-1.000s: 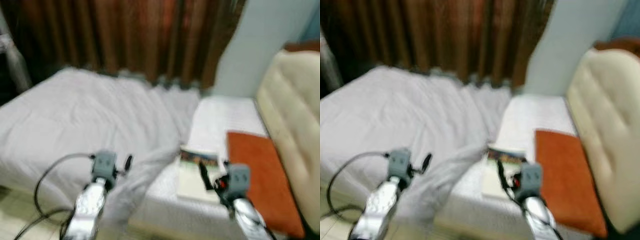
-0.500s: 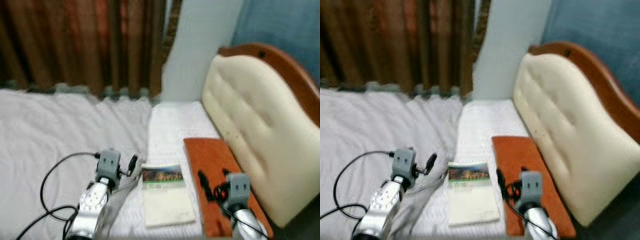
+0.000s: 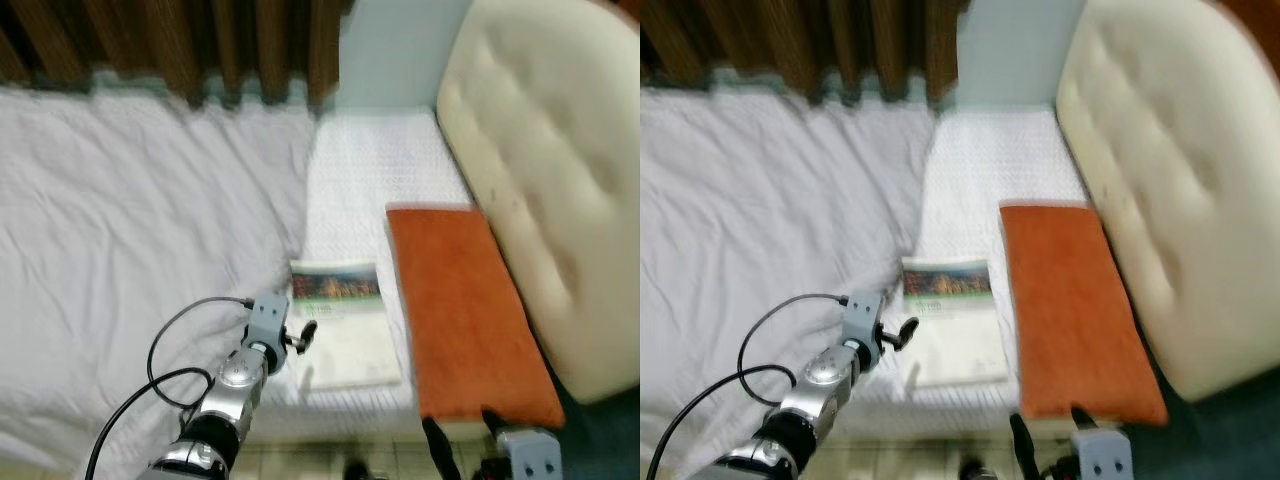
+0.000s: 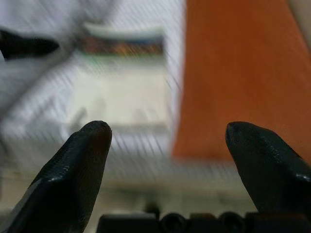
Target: Clean up the room
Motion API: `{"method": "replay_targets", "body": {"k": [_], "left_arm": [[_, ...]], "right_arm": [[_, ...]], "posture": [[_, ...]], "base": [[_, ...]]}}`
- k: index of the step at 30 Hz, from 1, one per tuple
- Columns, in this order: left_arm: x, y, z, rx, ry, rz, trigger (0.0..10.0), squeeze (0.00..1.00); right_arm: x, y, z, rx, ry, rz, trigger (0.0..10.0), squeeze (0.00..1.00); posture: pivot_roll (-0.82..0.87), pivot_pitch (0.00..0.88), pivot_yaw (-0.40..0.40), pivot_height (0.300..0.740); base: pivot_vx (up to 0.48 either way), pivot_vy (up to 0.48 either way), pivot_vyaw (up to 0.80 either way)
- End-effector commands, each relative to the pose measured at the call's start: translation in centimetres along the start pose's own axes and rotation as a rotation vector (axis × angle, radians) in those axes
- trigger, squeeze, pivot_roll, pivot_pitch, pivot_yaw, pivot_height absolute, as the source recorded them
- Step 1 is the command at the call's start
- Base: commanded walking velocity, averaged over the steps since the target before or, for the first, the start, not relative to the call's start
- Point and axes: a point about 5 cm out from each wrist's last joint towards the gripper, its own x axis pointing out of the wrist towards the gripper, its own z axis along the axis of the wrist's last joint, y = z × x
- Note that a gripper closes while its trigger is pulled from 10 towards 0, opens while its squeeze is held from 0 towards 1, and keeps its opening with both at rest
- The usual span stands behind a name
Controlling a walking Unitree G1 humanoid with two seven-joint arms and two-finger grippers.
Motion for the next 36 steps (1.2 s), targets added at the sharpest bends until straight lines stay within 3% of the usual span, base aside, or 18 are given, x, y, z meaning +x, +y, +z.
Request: {"method": "replay_targets", "body": {"k": [1, 2, 4, 5, 7, 11, 14, 18, 24, 28, 30, 34, 36], "left_arm": [[0.3, 0.0, 0.0, 0.022, 0.03, 0.03, 10.0, 0.0], [0.3, 0.0, 0.0, 0.022, 0.03, 0.03, 10.0, 0.0], [0.3, 1.3, 0.4, 0.043, 0.032, 0.076, 10.0, 0.0], [0.3, 1.3, 0.4, 0.043, 0.032, 0.076, 10.0, 0.0], [0.4, 2.1, 0.9, 0.084, 0.039, 0.082, 10.0, 0.0], [0.4, 2.5, 1.2, 0.111, 0.038, 0.079, 10.0, 0.0], [0.3, 3.2, 1.1, 0.125, 0.072, 0.109, 10.0, 0.0], [0.3, 3.5, 1.0, 0.203, 0.09, 0.138, 10.0, 0.0], [0.3, 3.0, 0.5, 0.216, 0.139, 0.112, 10.0, 0.0], [0.6, 2.2, 0.5, 0.286, 0.152, 0.072, 10.0, 0.0], [0.9, 1.4, 0.9, 0.349, 0.146, 0.03, 10.0, 0.0], [1.7, -1.5, 2.1, 0.691, 0.095, -0.103, 10.0, 0.0], [1.8, -2.3, 2.6, 0.788, 0.068, -0.131, 10.0, 0.0]], "right_arm": [[-2.3, 0.8, 0.4, 0.016, 0.014, 0.002, 10.0, 0.0], [-2.3, 0.8, 0.4, 0.016, 0.014, 0.002, 10.0, 0.0], [-5.6, 1.9, 1.1, 0.033, 0.065, 0.012, 10.0, 0.0], [-5.6, 1.9, 1.1, 0.033, 0.065, 0.012, 10.0, 0.0], [-7.9, 2.4, 1.7, 0.037, 0.106, 0.007, 10.0, 0.0], [-9.0, 2.6, 2.2, 0.038, 0.128, -0.004, 10.0, 0.0], [-11.0, 3.0, 2.8, 0.044, 0.192, -0.012, 10.0, 0.0], [-12.5, 3.5, 3.4, 0.049, 0.235, -0.015, 10.0, 0.0], [-14.0, 3.7, 3.6, 0.053, 0.288, -0.023, 10.0, 0.0], [-14.7, 3.9, 3.7, 0.053, 0.31, -0.027, 10.0, 0.0], [-15.0, 3.9, 3.6, 0.054, 0.321, -0.032, 10.0, 0.0], [-15.5, 4.3, 3.3, 0.063, 0.341, -0.035, 10.0, 0.0], [-15.6, 4.5, 3.2, 0.065, 0.344, -0.037, 10.0, 0.0]], "posture": [[-0.39, 0.628, -0.107, 0.74], [-0.39, 0.628, -0.107, 0.74], [-0.41, 0.679, -0.113, 0.74], [-0.41, 0.679, -0.113, 0.74], [-0.46, 0.731, -0.127, 0.74], [-0.46, 0.737, -0.13, 0.74], [-0.49, 0.75, -0.14, 0.74], [-0.51, 0.74, -0.148, 0.74], [-0.53, 0.749, -0.151, 0.74], [-0.53, 0.747, -0.15, 0.74], [-0.53, 0.75, -0.144, 0.74], [-0.52, 0.753, -0.125, 0.74], [-0.52, 0.752, -0.12, 0.74]], "base": [[0.0, 0.0, 0.0], [0.0, 0.0, 0.0], [0.0, 0.0, 0.0], [0.0, 0.0, 0.0], [0.0, 0.0, 0.0], [0.0, 0.0, 0.0], [0.0, 0.0, 0.0], [0.0, 0.0, 0.0], [0.0, 0.0, 0.0], [0.0, 0.0, 0.0], [0.0, 0.0, 0.0], [0.0, 0.0, 0.0], [0.0, 0.0, 0.0]]}}
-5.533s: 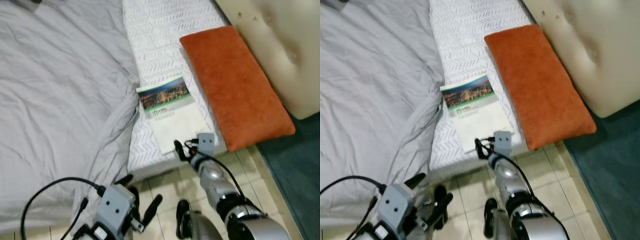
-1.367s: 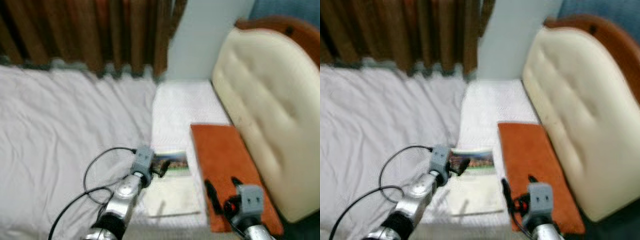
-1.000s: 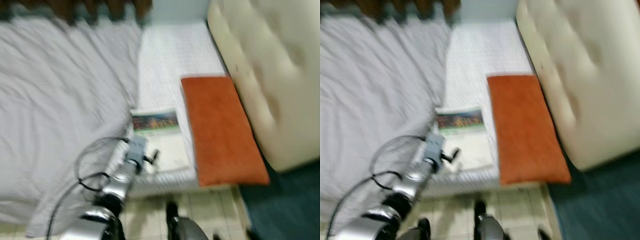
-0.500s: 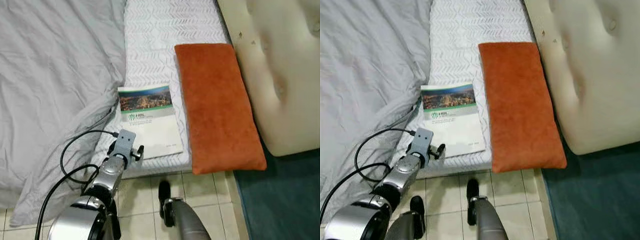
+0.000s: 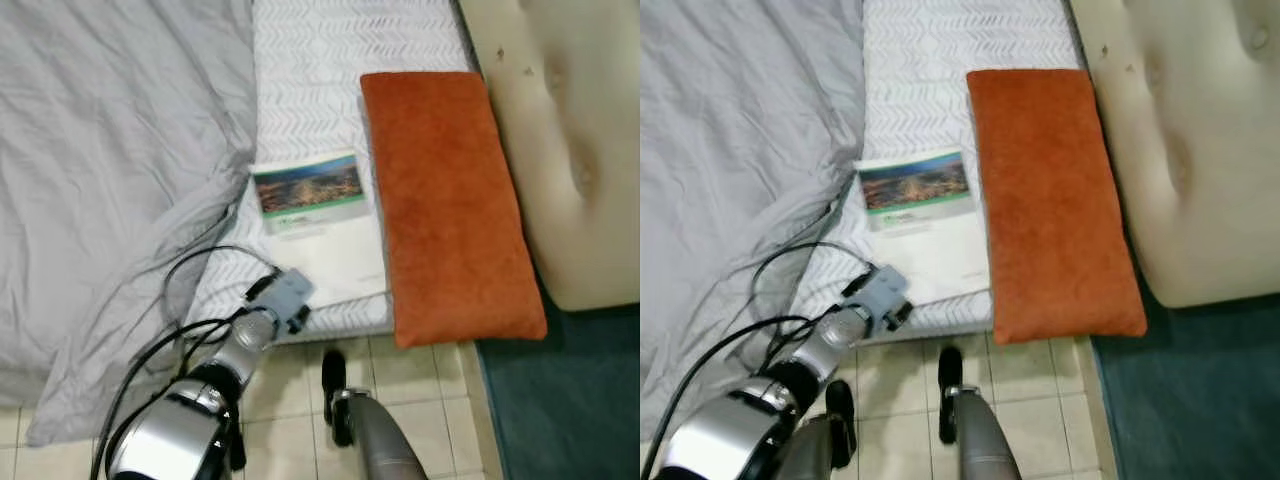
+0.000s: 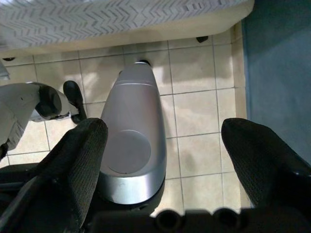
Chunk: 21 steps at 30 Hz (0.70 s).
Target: Clean up the room
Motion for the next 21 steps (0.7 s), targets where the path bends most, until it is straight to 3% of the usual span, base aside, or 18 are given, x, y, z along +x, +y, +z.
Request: {"method": "replay_targets", "body": {"k": [1, 7, 10, 13, 19, 21], "left_arm": [[0.1, -2.2, 0.6, 0.168, -0.027, -0.079, 10.0, 0.0], [0.4, -2.7, 2.6, 0.353, -0.12, -0.1, 10.0, 0.0], [0.3, -2.5, 2.2, 0.392, -0.118, -0.098, 10.0, 0.0], [-0.1, -1.8, 0.2, 0.422, -0.07, -0.094, 10.0, 0.0], [-1.0, 0.1, -3.3, 0.298, 0.075, -0.032, 10.0, 0.0], [-1.3, 0.6, -4.3, 0.219, 0.115, -0.016, 10.0, 0.0]], "right_arm": [[-0.5, 0.4, -0.8, -0.001, 0.045, 0.017, 10.0, 0.0], [-0.4, 0.8, -1.0, 0.012, 0.042, 0.016, 10.0, 0.0], [-0.3, 0.9, -1.0, 0.015, 0.04, 0.014, 10.0, 0.0], [-0.3, 1.0, -1.1, 0.02, 0.036, 0.015, 10.0, 0.0], [0.2, 0.9, -1.2, 0.018, 0.026, 0.019, 10.0, 0.0], [0.3, 0.9, -1.2, 0.017, 0.023, 0.023, 10.0, 0.0]], "posture": [[-0.52, 0.752, -0.12, 0.74], [-0.5, 0.757, -0.107, 0.74], [-0.5, 0.756, -0.105, 0.74], [-0.48, 0.754, -0.099, 0.74], [-0.46, 0.758, -0.102, 0.74], [-0.46, 0.755, -0.103, 0.74]], "base": [[0.0, 0.0, 0.0], [0.0, 0.0, 0.0], [0.0, 0.0, 0.0], [0.0, 0.0, 0.0], [0.0, 0.0, 0.0], [0.0, 0.0, 0.0]]}}
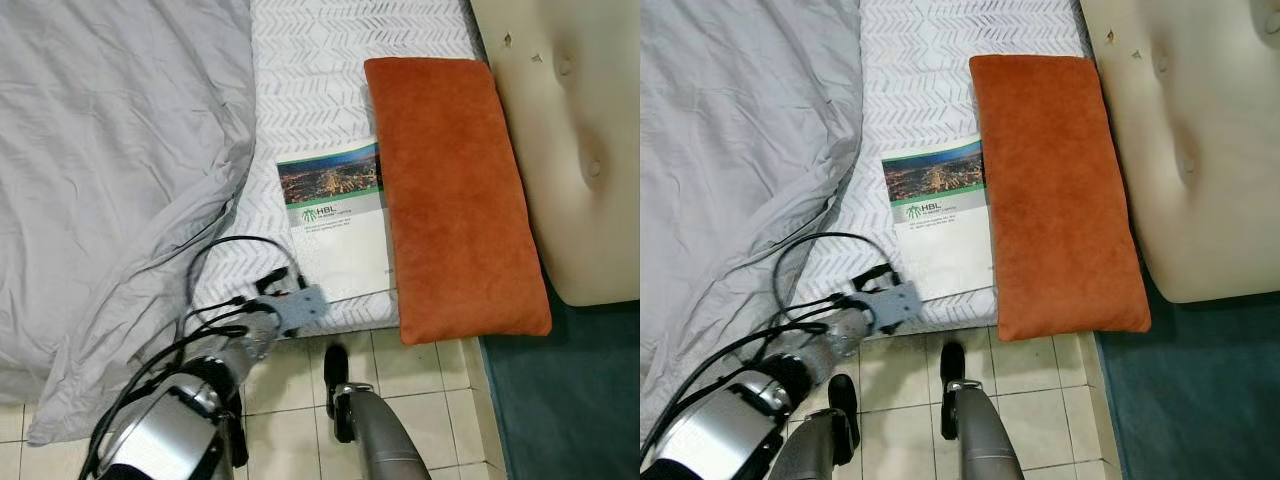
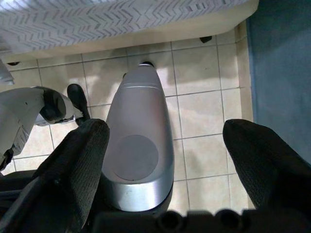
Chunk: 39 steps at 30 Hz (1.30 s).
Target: Clean up the room
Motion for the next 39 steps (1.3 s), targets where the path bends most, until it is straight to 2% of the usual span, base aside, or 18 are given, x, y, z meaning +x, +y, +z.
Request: {"method": "replay_targets", "body": {"k": [1, 2, 4, 7, 9, 12, 16, 17, 18, 20, 22, 25, 27, 28, 30, 31, 35, 39], "left_arm": [[-0.7, -1.5, -2.5, -0.179, 0.116, -0.045, 10.0, 0.0], [-0.7, -1.5, -2.5, -0.179, 0.116, -0.045, 10.0, 0.0], [-0.9, -1.2, -3.4, -0.329, 0.163, -0.027, 10.0, 0.0], [-1.1, -1.2, -4.2, -0.446, 0.201, -0.019, 10.0, 0.0], [-1.2, -1.2, -4.4, -0.464, 0.208, -0.019, 10.0, 0.0], [-1.1, -0.7, -4.3, -0.438, 0.197, -0.012, 10.0, 0.0], [-0.5, 1.6, -1.7, -0.308, 0.024, 0.004, 10.0, 0.0], [-0.4, 2.2, -0.3, -0.281, -0.074, -0.017, 10.0, 0.0], [-0.4, 2.2, -0.3, -0.281, -0.074, -0.017, 10.0, 0.0], [-0.4, 2.9, 0.9, -0.259, -0.159, -0.025, 10.0, 0.0], [-0.4, 3.1, 1.3, -0.26, -0.19, -0.028, 10.0, 0.0], [-0.7, 4.3, 3.1, -0.268, -0.315, -0.024, 10.0, 0.0], [-0.9, 5.1, 4.2, -0.361, -0.389, -0.031, 10.0, 0.0], [-0.9, 5.1, 4.2, -0.361, -0.389, -0.031, 10.0, 0.0], [-1.1, 5.9, 5.2, -0.422, -0.454, -0.03, 10.0, 0.0], [-0.9, 5.5, 5.7, -0.463, -0.471, -0.035, 10.0, 0.0], [0.0, 1.5, 7.0, -0.658, -0.474, -0.072, 10.0, 0.0], [0.3, -2.8, 6.8, -0.71, -0.35, -0.121, 10.0, 0.0]], "right_arm": [[-0.1, 0.2, -0.9, 0.0, 0.051, 0.024, 10.0, 0.0], [-0.1, 0.2, -0.9, 0.0, 0.051, 0.024, 10.0, 0.0], [0.0, 0.2, -1.0, -0.002, 0.052, 0.029, 10.0, 0.0], [0.1, 0.2, -1.0, -0.004, 0.052, 0.037, 10.0, 0.0], [0.2, 0.2, -1.0, -0.005, 0.051, 0.038, 10.0, 0.0], [0.3, 0.1, -1.0, -0.007, 0.049, 0.039, 10.0, 0.0], [0.4, 0.4, -1.0, 0.004, 0.038, 0.045, 10.0, 0.0], [0.5, 0.6, -1.0, 0.013, 0.03, 0.049, 10.0, 0.0], [0.5, 0.6, -1.0, 0.013, 0.03, 0.049, 10.0, 0.0], [0.6, 0.7, -1.1, 0.016, 0.027, 0.051, 10.0, 0.0], [0.7, 0.7, -1.1, 0.019, 0.025, 0.051, 10.0, 0.0], [0.8, 1.0, -1.2, 0.043, 0.017, 0.067, 10.0, 0.0], [0.9, 1.2, -1.3, 0.051, 0.013, 0.079, 10.0, 0.0], [0.9, 1.2, -1.3, 0.051, 0.013, 0.079, 10.0, 0.0], [1.0, 1.3, -1.4, 0.053, 0.011, 0.08, 10.0, 0.0], [1.0, 1.3, -1.5, 0.054, 0.01, 0.079, 10.0, 0.0], [1.0, 1.5, -1.6, 0.057, 0.011, 0.082, 10.0, 0.0], [0.4, 1.8, -1.7, 0.05, 0.023, 0.082, 10.0, 0.0]], "posture": [[-0.45, 0.749, -0.109, 0.74], [-0.45, 0.749, -0.109, 0.74], [-0.45, 0.752, -0.112, 0.74], [-0.45, 0.749, -0.115, 0.74], [-0.45, 0.748, -0.115, 0.74], [-0.45, 0.746, -0.115, 0.74], [-0.44, 0.744, -0.105, 0.74], [-0.43, 0.745, -0.098, 0.74], [-0.43, 0.745, -0.098, 0.74], [-0.42, 0.746, -0.093, 0.74], [-0.42, 0.745, -0.092, 0.74], [-0.41, 0.741, -0.085, 0.74], [-0.41, 0.738, -0.079, 0.74], [-0.41, 0.738, -0.079, 0.74], [-0.4, 0.734, -0.071, 0.74], [-0.4, 0.734, -0.07, 0.74], [-0.42, 0.736, -0.067, 0.74], [-0.48, 0.736, -0.081, 0.74]], "base": [[0.0, 0.0, 0.0], [0.0, 0.0, 0.0], [0.0, 0.0, 0.0], [0.0, 0.0, 0.0], [0.0, 0.0, 0.0], [0.0, 0.0, 0.0], [0.0, 0.0, 0.0], [0.0, 0.0, 0.0], [0.0, 0.0, 0.0], [0.0, 0.0, 0.0], [0.0, 0.0, 0.0], [0.0, 0.0, 0.0], [0.0, 0.0, 0.0], [0.0, 0.0, 0.0], [0.0, 0.0, 0.0], [0.0, 0.0, 0.0], [0.0, 0.0, 0.0], [0.0, 0.0, 0.0]]}}
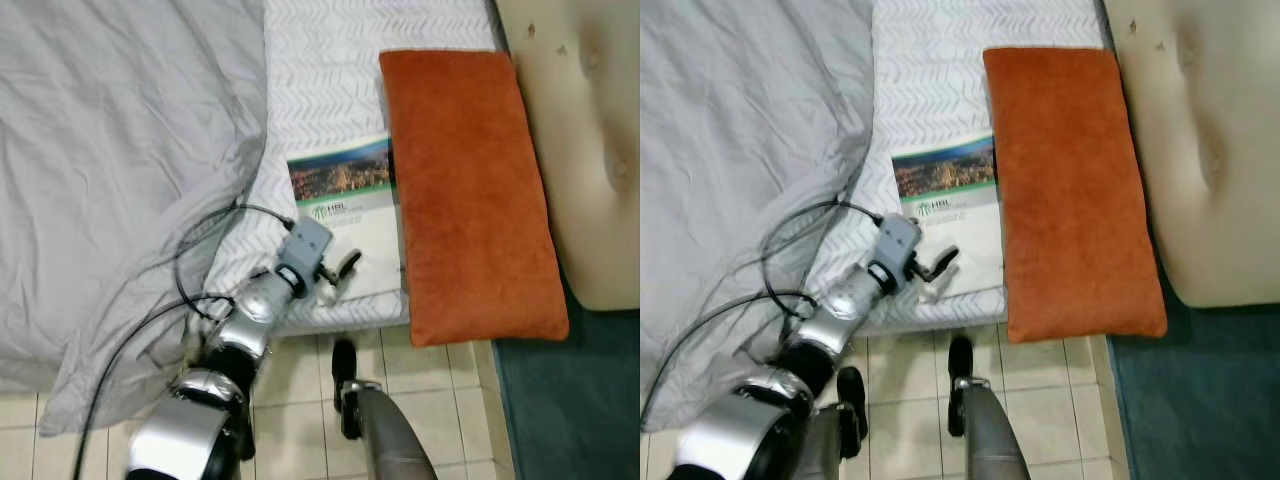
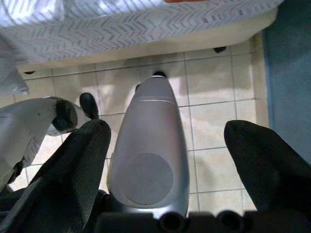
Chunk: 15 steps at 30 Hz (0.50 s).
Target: Clean up the room
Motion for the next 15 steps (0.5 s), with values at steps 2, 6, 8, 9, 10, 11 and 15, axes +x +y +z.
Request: {"method": "replay_targets", "body": {"k": [2, 6, 8, 9, 10, 11, 15], "left_arm": [[-1.0, -2.6, -3.9, -0.061, 0.175, -0.001, 10.0, 0.0], [-1.1, -3.3, -4.9, -0.145, 0.255, 0.032, 10.0, 0.0], [-1.4, -3.1, -5.6, -0.128, 0.3, 0.052, 10.0, 0.0], [-1.7, -2.7, -5.9, -0.123, 0.326, 0.076, 10.0, 0.0], [-2.0, -2.3, -6.3, -0.115, 0.348, 0.101, 10.0, 0.0], [-2.2, -1.9, -6.5, -0.113, 0.362, 0.122, 10.0, 0.0], [-2.8, -0.3, -6.9, -0.128, 0.393, 0.193, 10.0, 0.0]], "right_arm": [[-1.2, 1.5, -1.3, 0.037, 0.092, 0.059, 10.0, 0.0], [-2.0, 2.0, -1.1, 0.039, 0.105, 0.063, 10.0, 0.0], [-2.3, 2.1, -1.1, 0.041, 0.109, 0.063, 10.0, 0.0], [-2.4, 2.1, -1.1, 0.041, 0.113, 0.062, 10.0, 0.0], [-2.5, 2.1, -1.1, 0.041, 0.116, 0.06, 10.0, 0.0], [-2.7, 2.1, -1.2, 0.041, 0.12, 0.058, 10.0, 0.0], [-2.9, 1.9, -1.4, 0.036, 0.13, 0.048, 10.0, 0.0]], "posture": [[-0.5, 0.737, -0.092, 0.74], [-0.52, 0.749, -0.102, 0.74], [-0.53, 0.753, -0.103, 0.74], [-0.54, 0.752, -0.104, 0.74], [-0.54, 0.75, -0.105, 0.74], [-0.54, 0.75, -0.105, 0.74], [-0.52, 0.757, -0.097, 0.74]], "base": [[0.0, 0.0, 0.0], [0.0, 0.0, 0.0], [0.0, 0.0, 0.0], [0.0, 0.0, 0.0], [0.0, 0.0, 0.0], [0.0, 0.0, 0.0], [0.0, 0.0, 0.0]]}}
